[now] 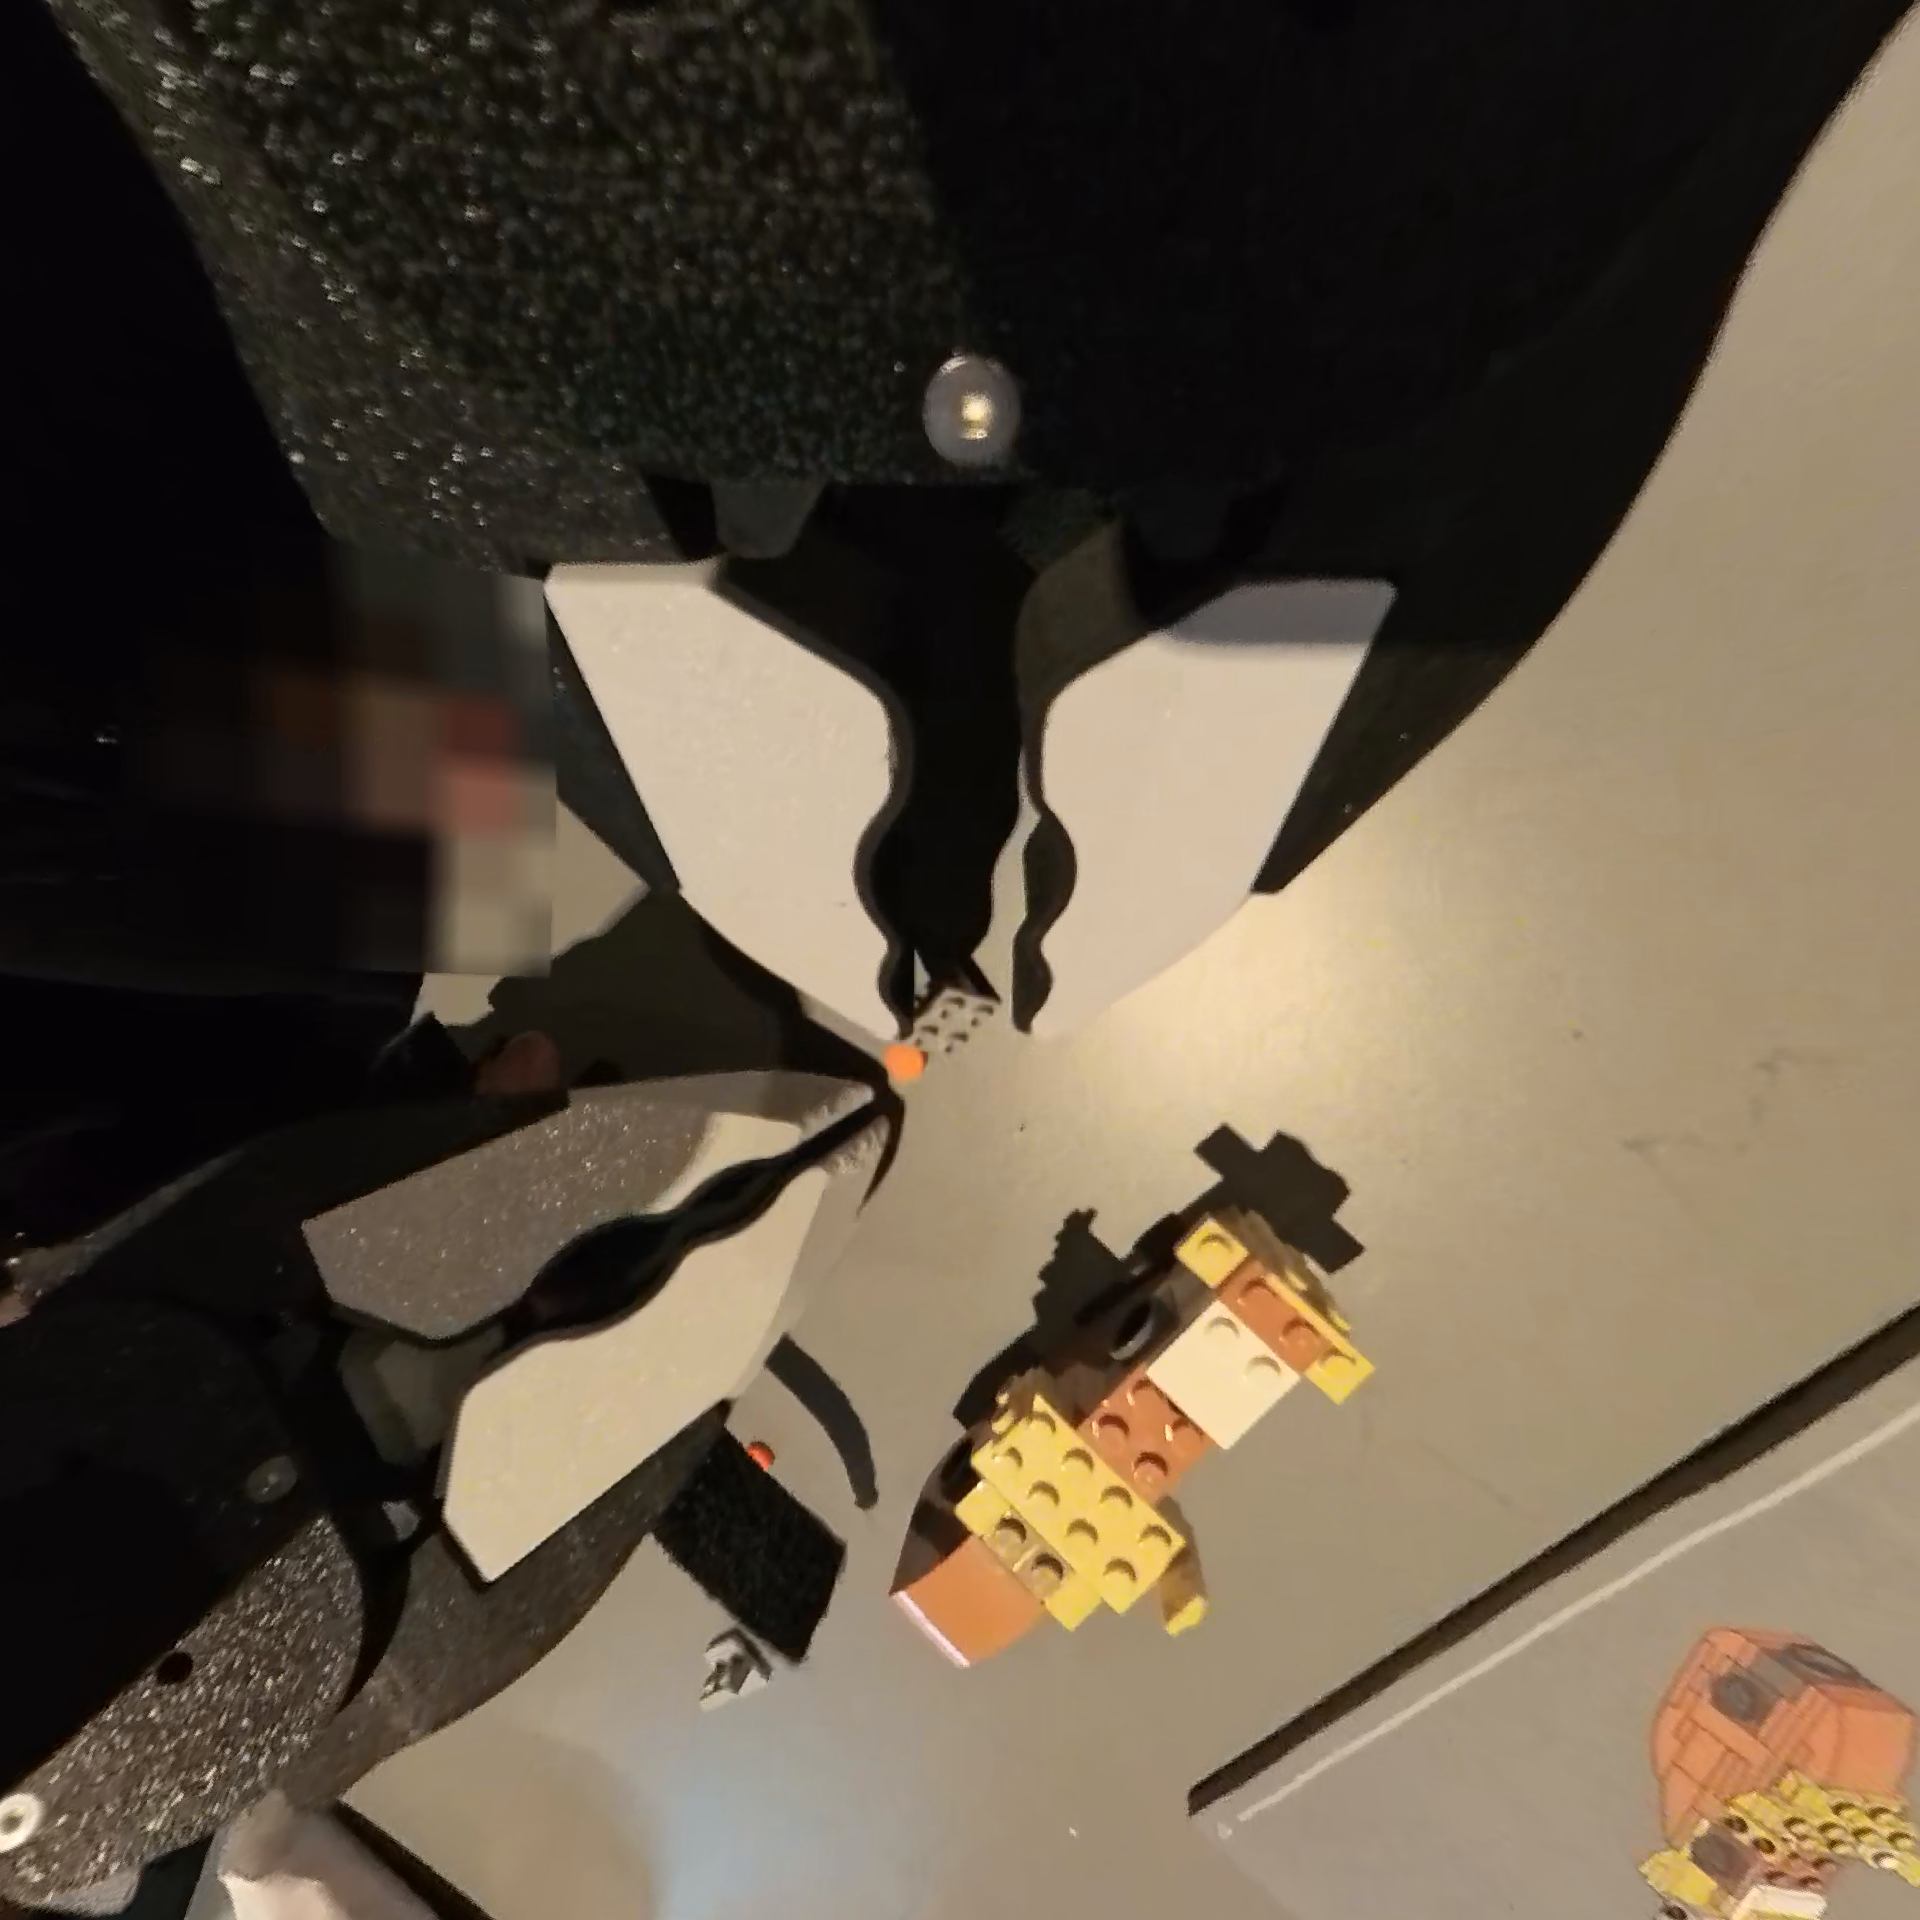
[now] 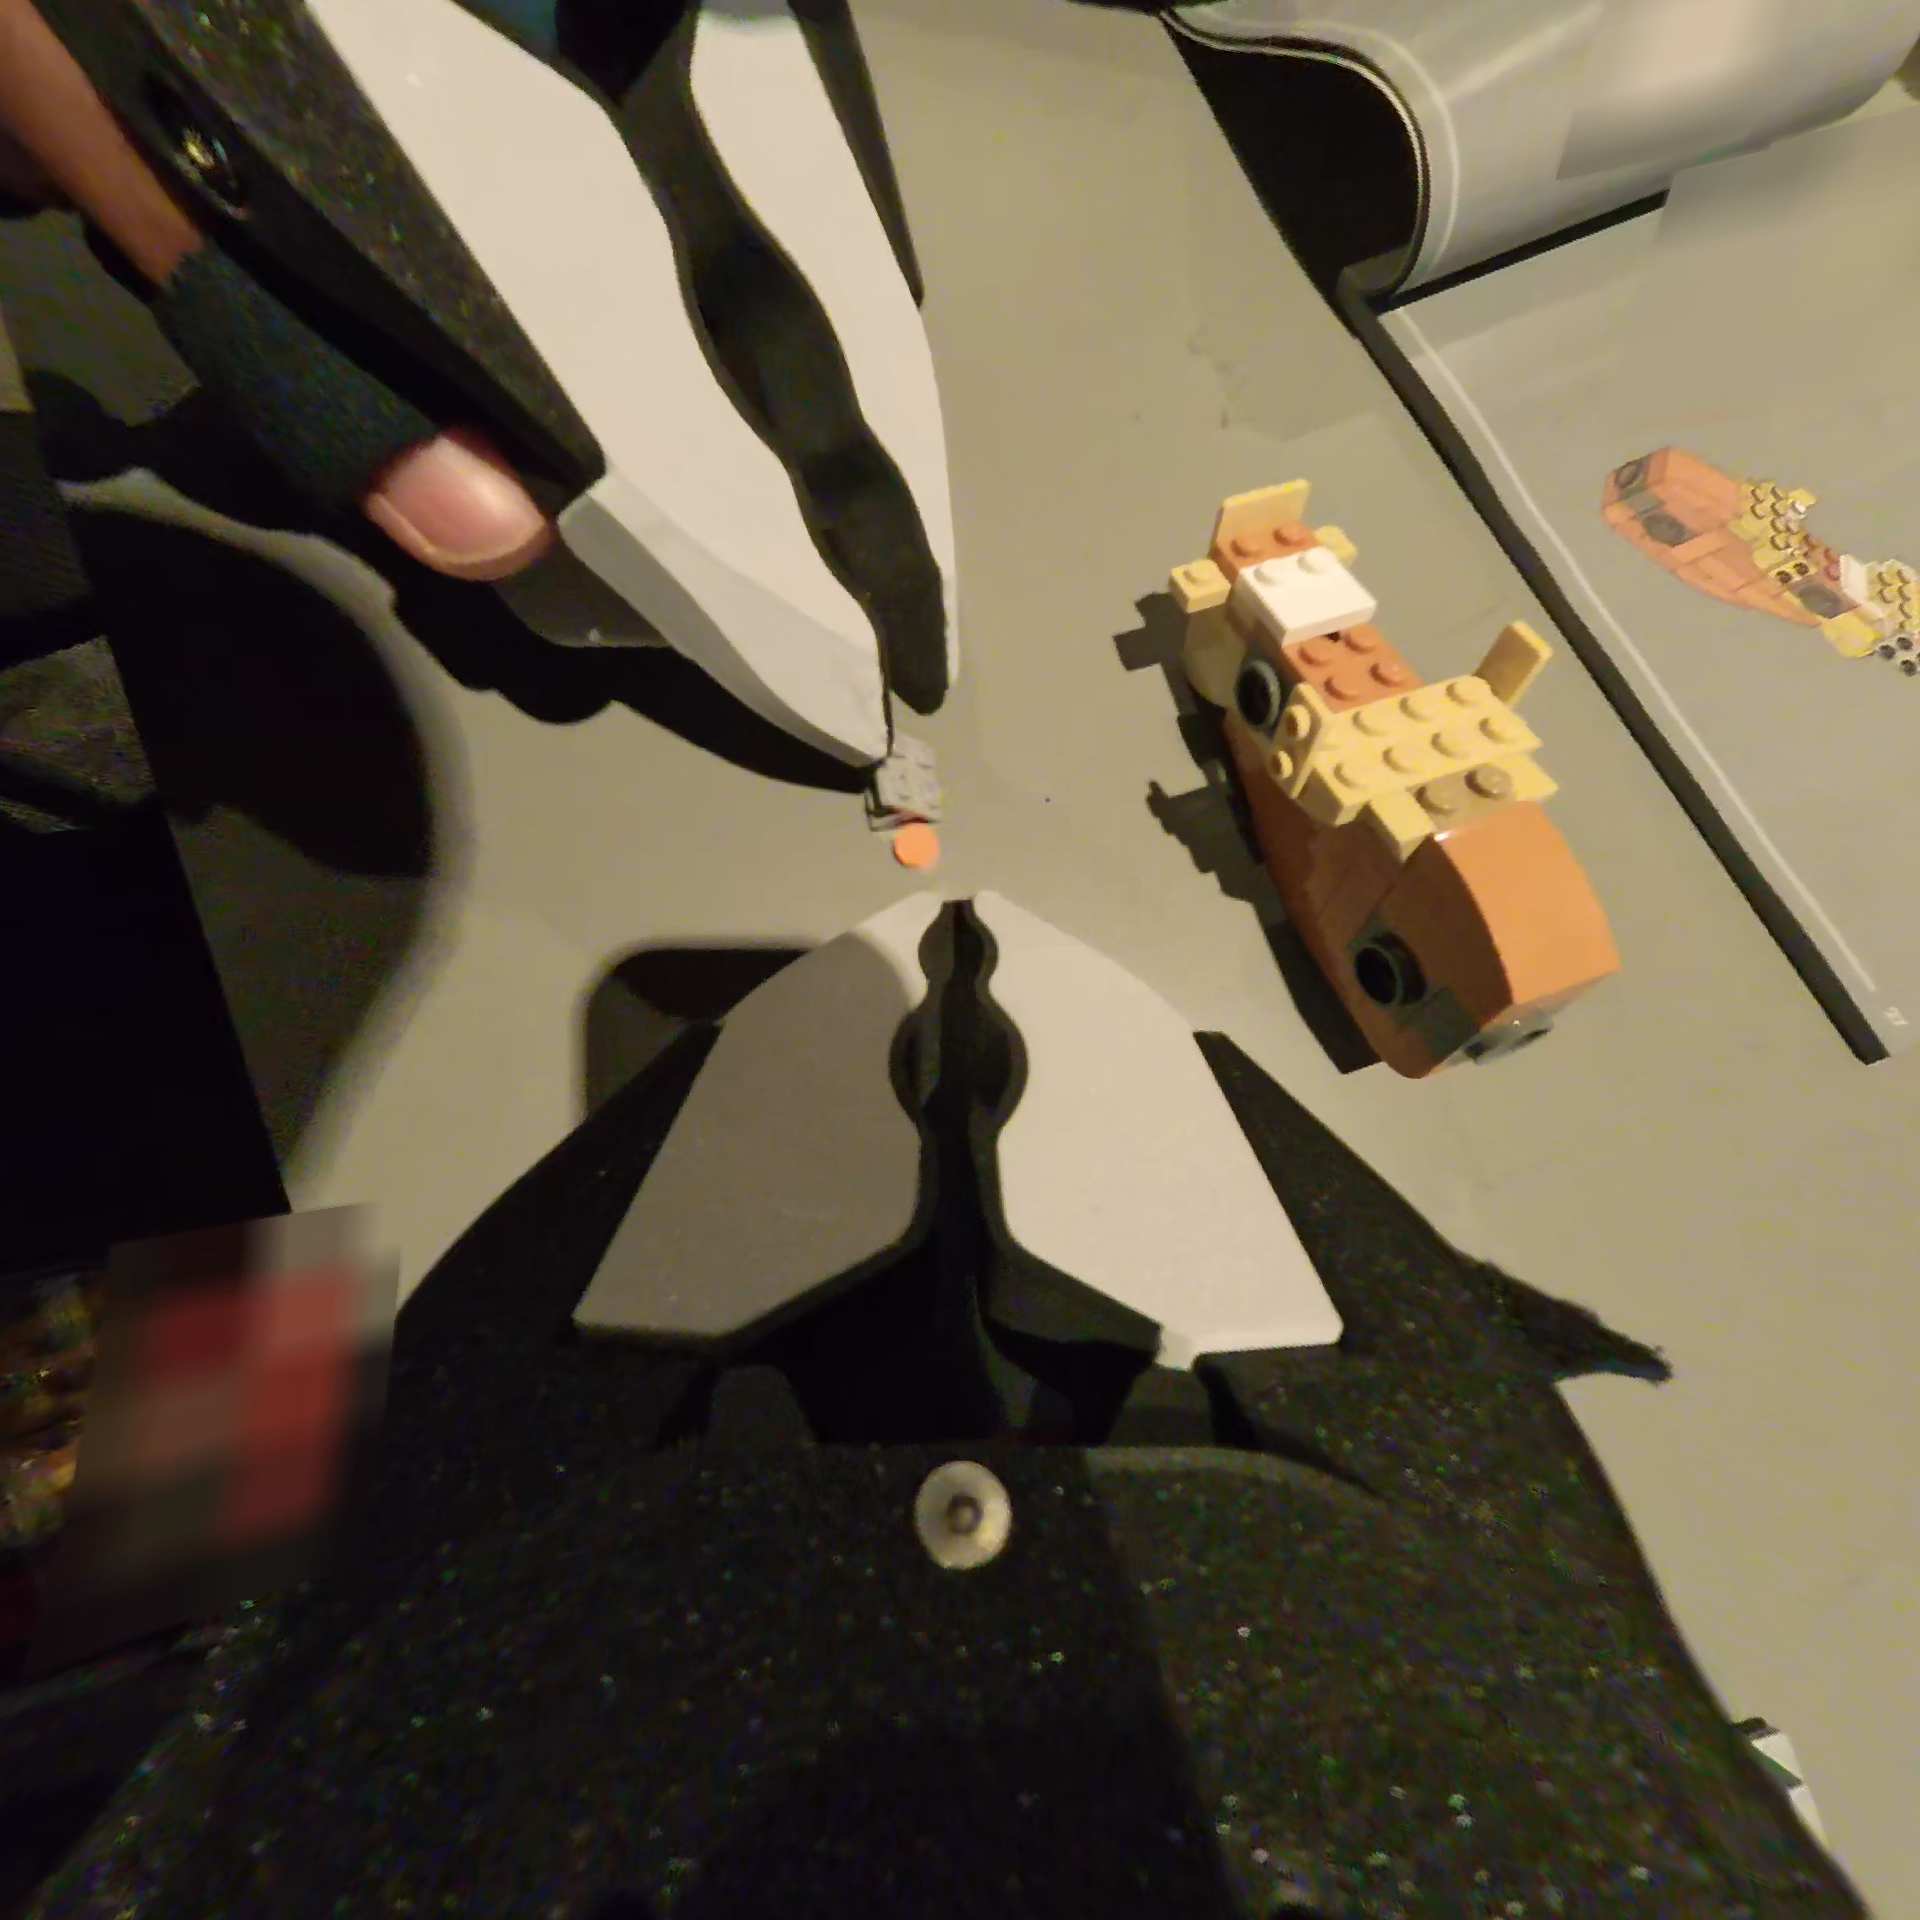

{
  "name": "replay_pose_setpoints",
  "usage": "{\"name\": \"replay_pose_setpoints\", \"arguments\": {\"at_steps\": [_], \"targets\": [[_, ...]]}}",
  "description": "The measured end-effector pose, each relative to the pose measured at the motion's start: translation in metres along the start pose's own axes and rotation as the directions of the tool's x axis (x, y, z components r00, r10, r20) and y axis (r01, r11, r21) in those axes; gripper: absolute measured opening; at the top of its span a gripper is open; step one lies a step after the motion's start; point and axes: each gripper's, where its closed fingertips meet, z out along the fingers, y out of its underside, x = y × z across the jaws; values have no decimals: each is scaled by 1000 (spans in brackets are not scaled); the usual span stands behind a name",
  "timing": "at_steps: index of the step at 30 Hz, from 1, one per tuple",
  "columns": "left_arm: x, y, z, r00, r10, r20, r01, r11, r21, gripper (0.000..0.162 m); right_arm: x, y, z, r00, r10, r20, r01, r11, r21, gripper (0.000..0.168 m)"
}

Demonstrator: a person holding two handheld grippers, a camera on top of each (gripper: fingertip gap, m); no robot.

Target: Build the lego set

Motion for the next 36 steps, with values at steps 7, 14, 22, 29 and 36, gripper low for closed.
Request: {"name": "replay_pose_setpoints", "arguments": {"at_steps": [7, 14, 22, 29, 36], "targets": [[-7, 2, -20, 985, 173, 4, -172, 984, -45, 19, -1, 0, -1, 1000, 4, 15, -4, 1000, 13, 0], [-8, -4, -17, 700, 704, -119, -714, 690, -117, 18, -5, -1, -3, 999, -19, 26, 18, 1000, 24, 0], [5, 1, -5, 420, 870, -258, -907, 411, -89, 12, -8, -1, -5, 999, -30, 37, 29, 999, 47, 0], [-2, 0, 2, 487, 844, -223, -873, 466, -140, 1, -10, -1, -4, 998, -46, 49, 44, 998, 40, 0], [-3, -1, 0, 965, 261, 0, -257, 950, -177, 0, -8, -3, -7, 998, -28, 48, 25, 998, 64, 0]]}}
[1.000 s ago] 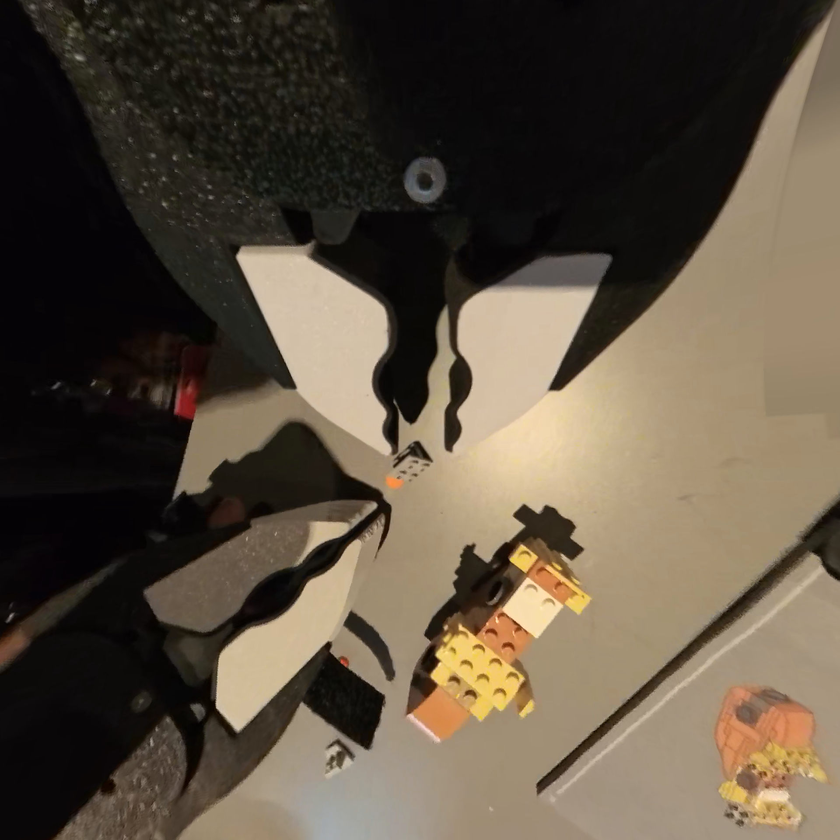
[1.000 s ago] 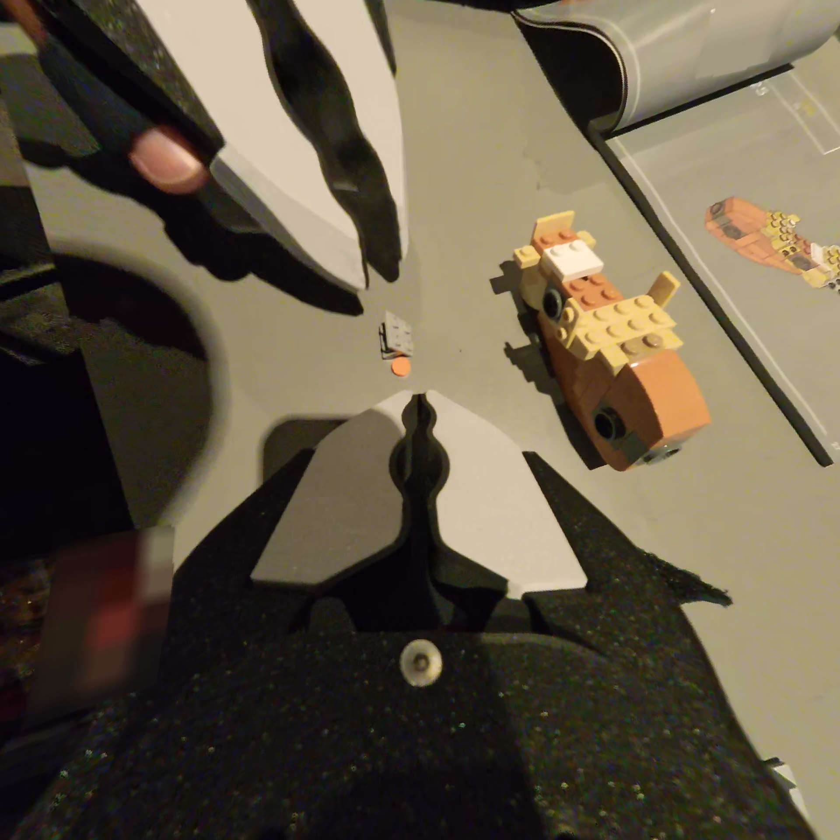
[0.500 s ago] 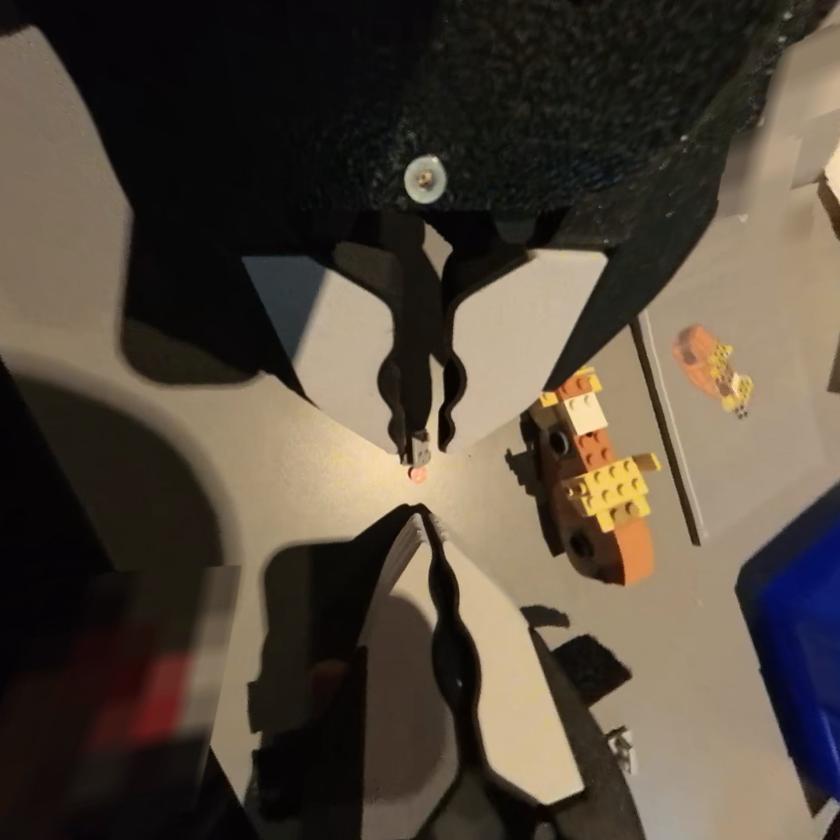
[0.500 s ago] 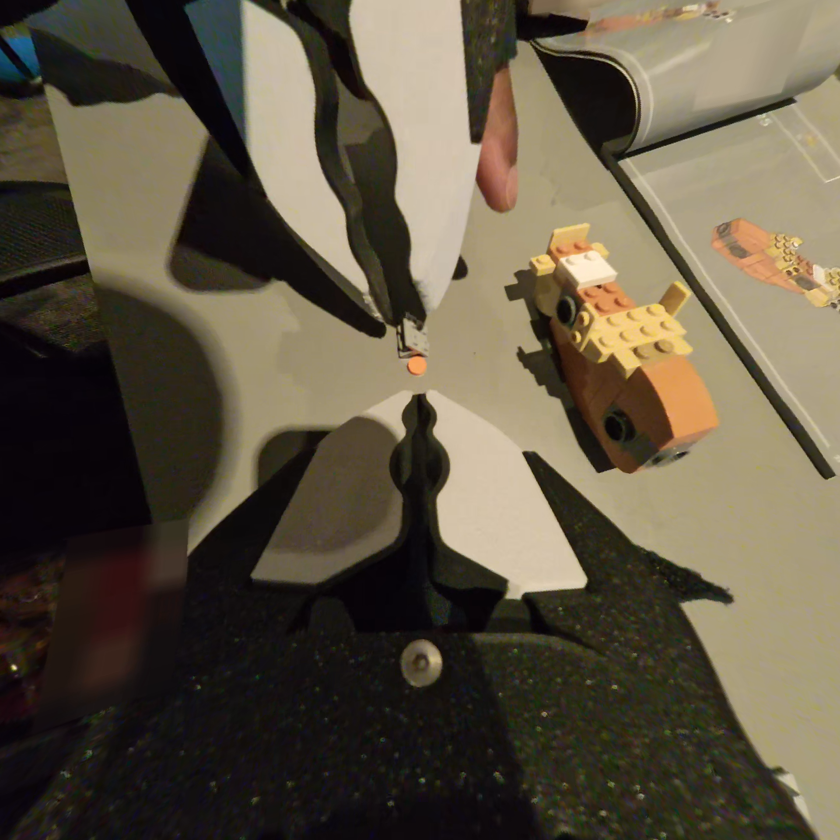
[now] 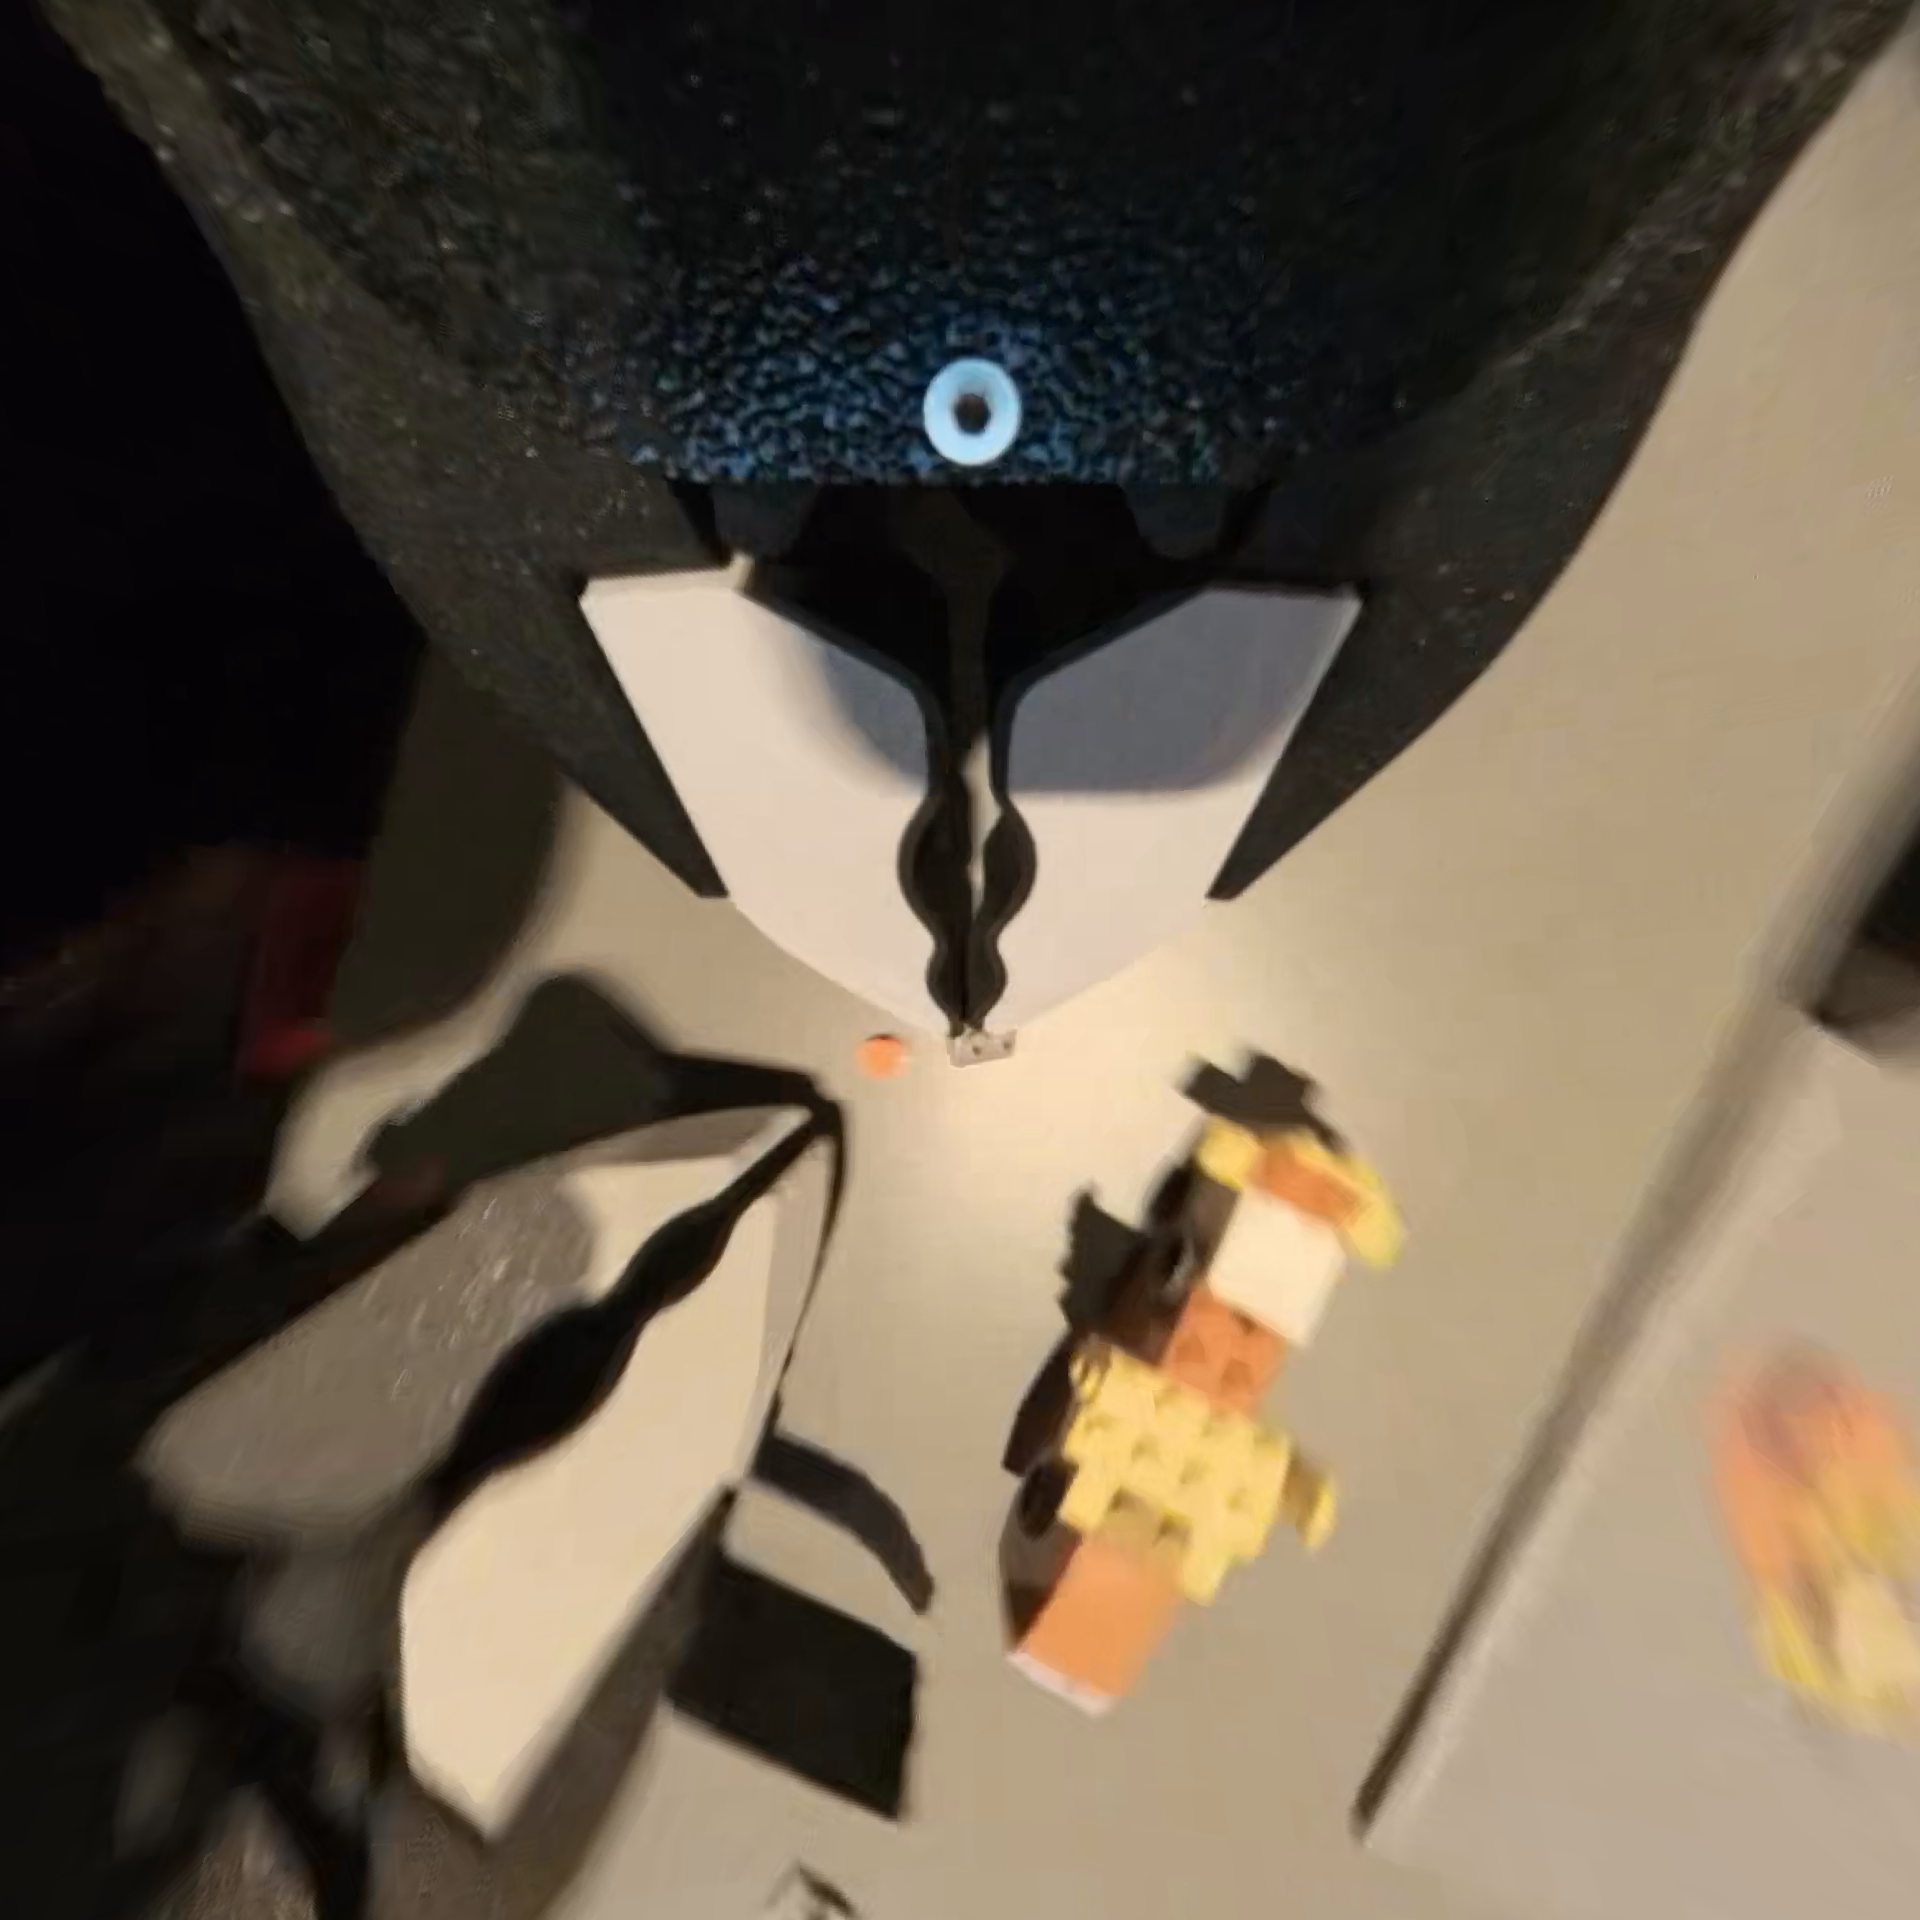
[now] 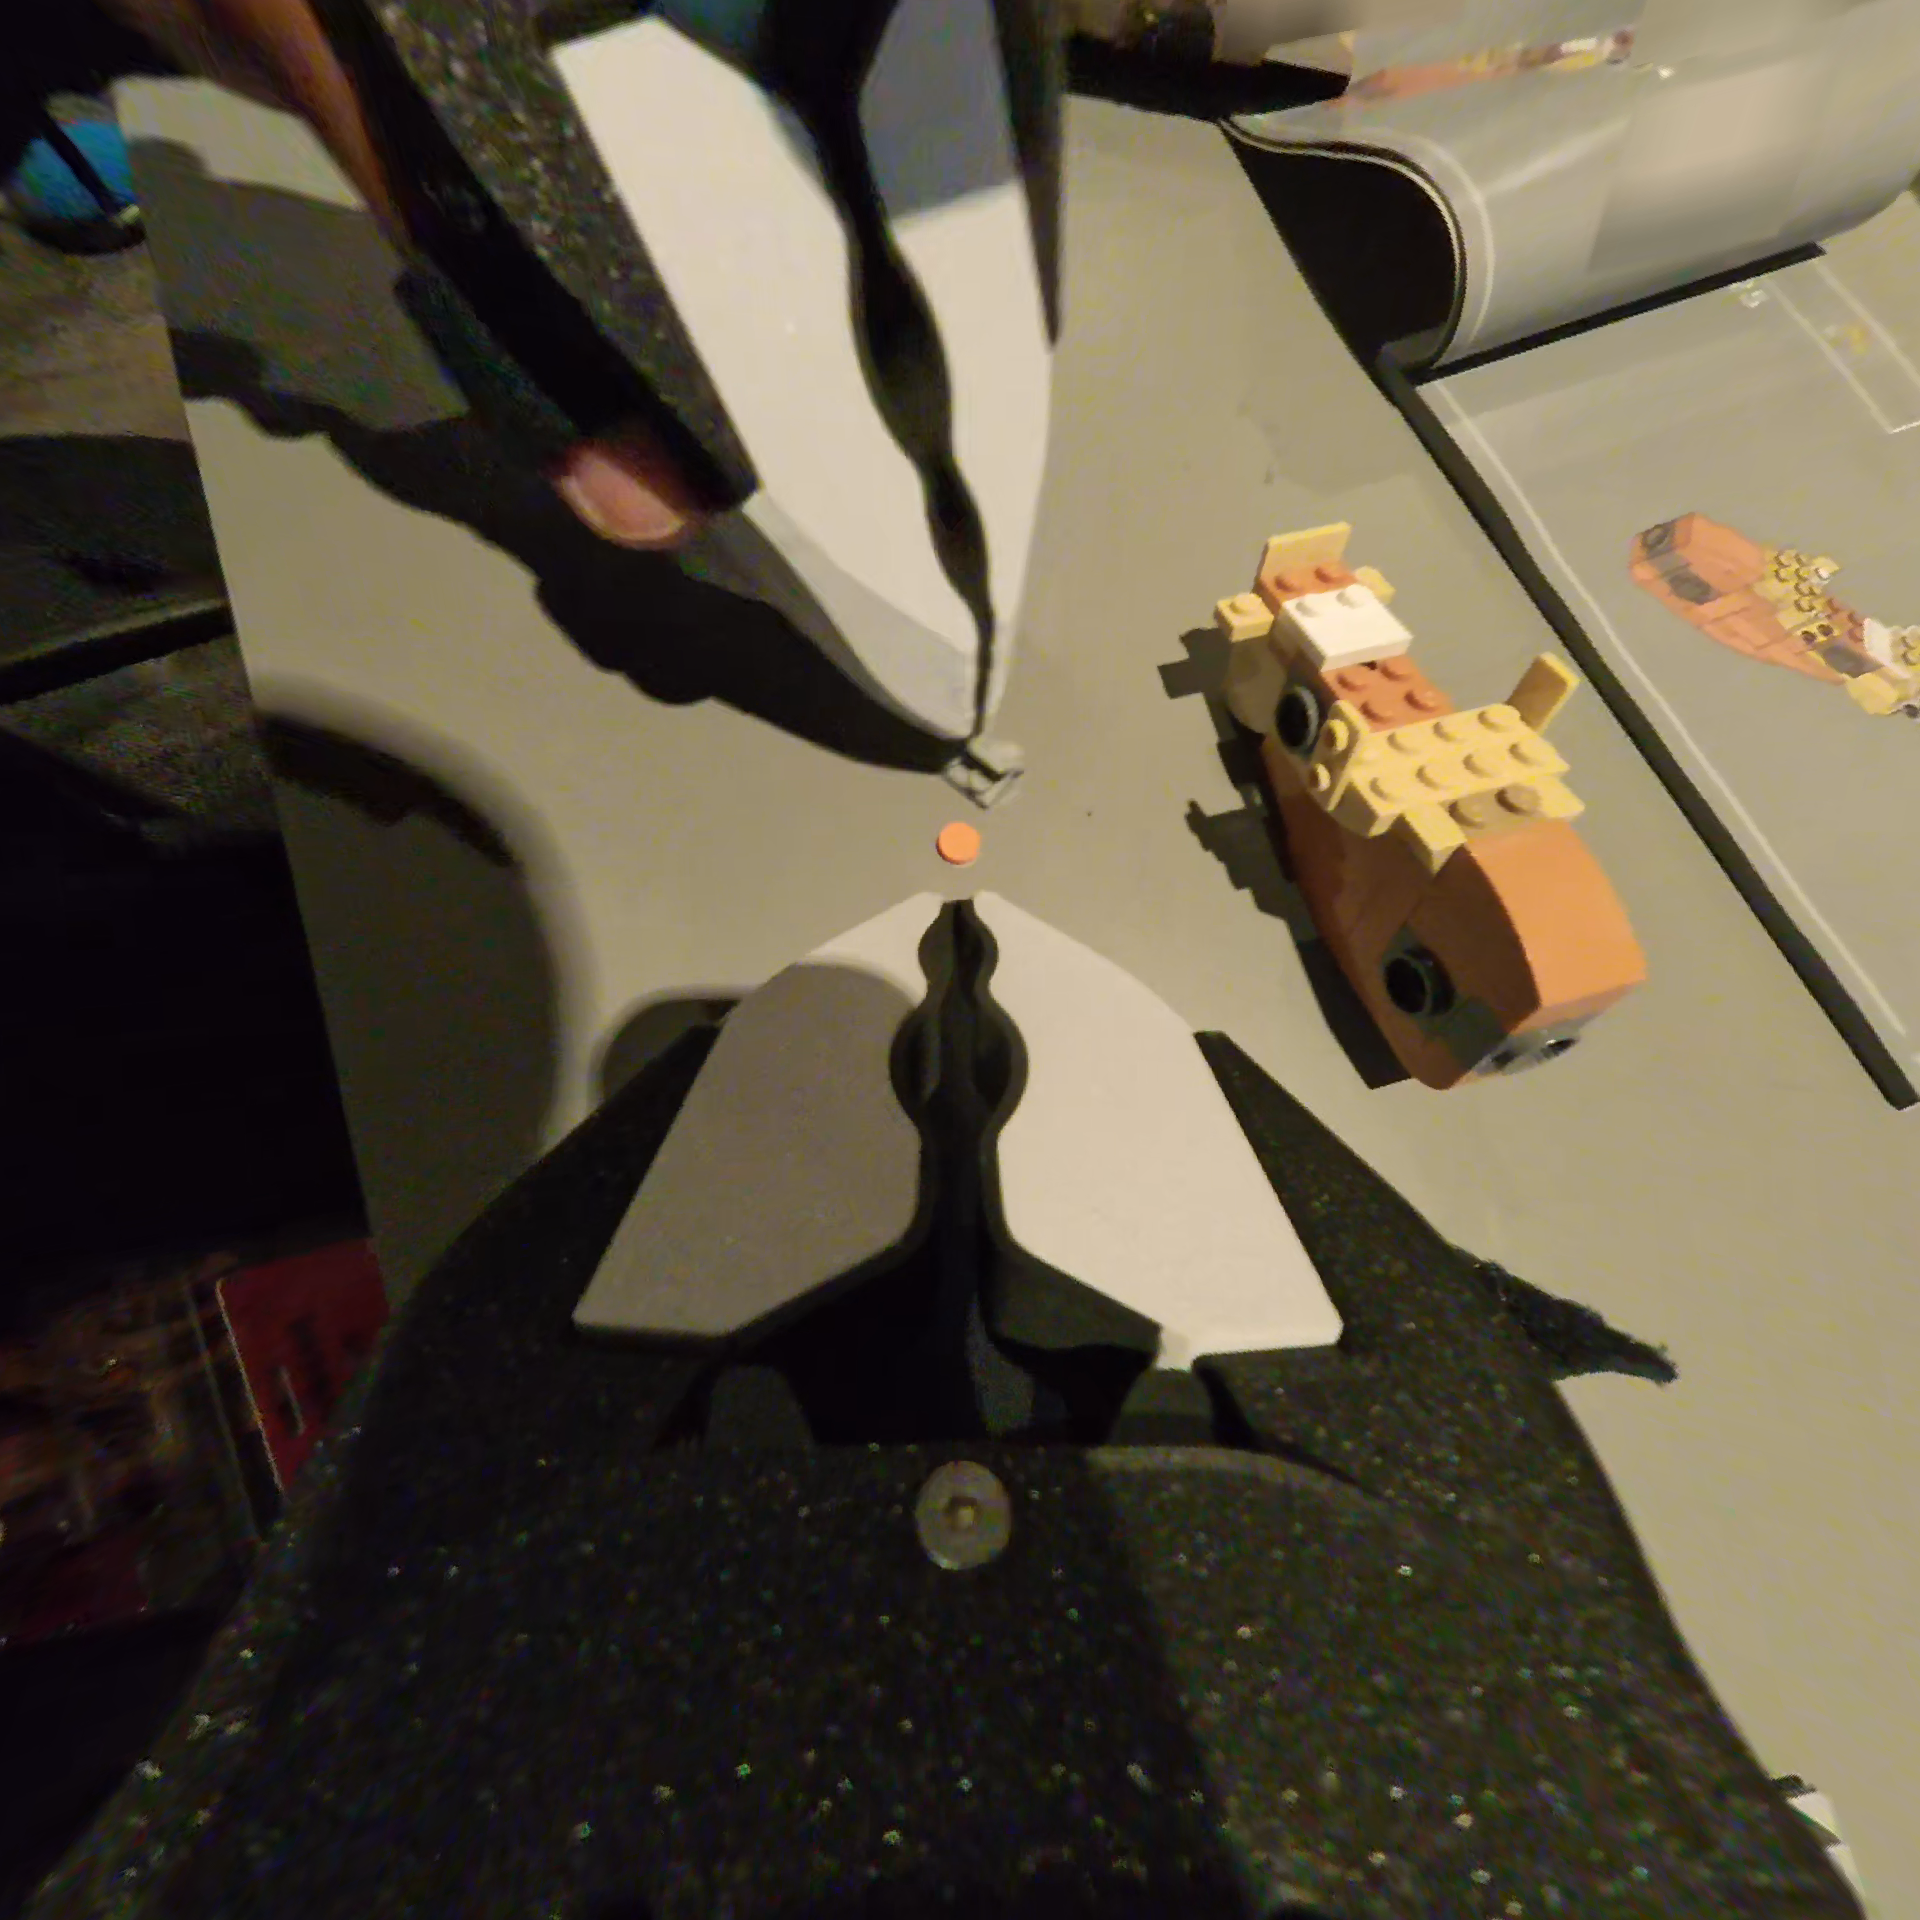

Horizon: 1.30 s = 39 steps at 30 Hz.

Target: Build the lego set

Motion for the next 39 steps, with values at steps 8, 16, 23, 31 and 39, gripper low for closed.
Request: {"name": "replay_pose_setpoints", "arguments": {"at_steps": [8, 16, 23, 31, 39], "targets": [[12, 9, -17, 995, 57, 84, -59, 998, 12, 19, -2, -1, -3, 1000, -7, 15, 7, 1000, 22, 0], [1, 7, -27, 582, 799, -151, -810, 587, -17, 24, -8, -2, -7, 997, -4, 81, 0, 999, 47, 0], [-7, 6, -14, 297, 866, -402, -946, 324, -2, 21, -12, -2, -8, 992, -7, 127, 1, 999, 49, 0], [-6, 14, -8, 85, 832, -549, -989, 137, 55, 27, -16, -3, -10, 982, 11, 190, -22, 998, 58, 0], [-2, 18, -3, -22, 806, -592, -993, 54, 109, 26, -17, -3, -10, 980, 15, 198, -27, 998, 58, 0]]}}
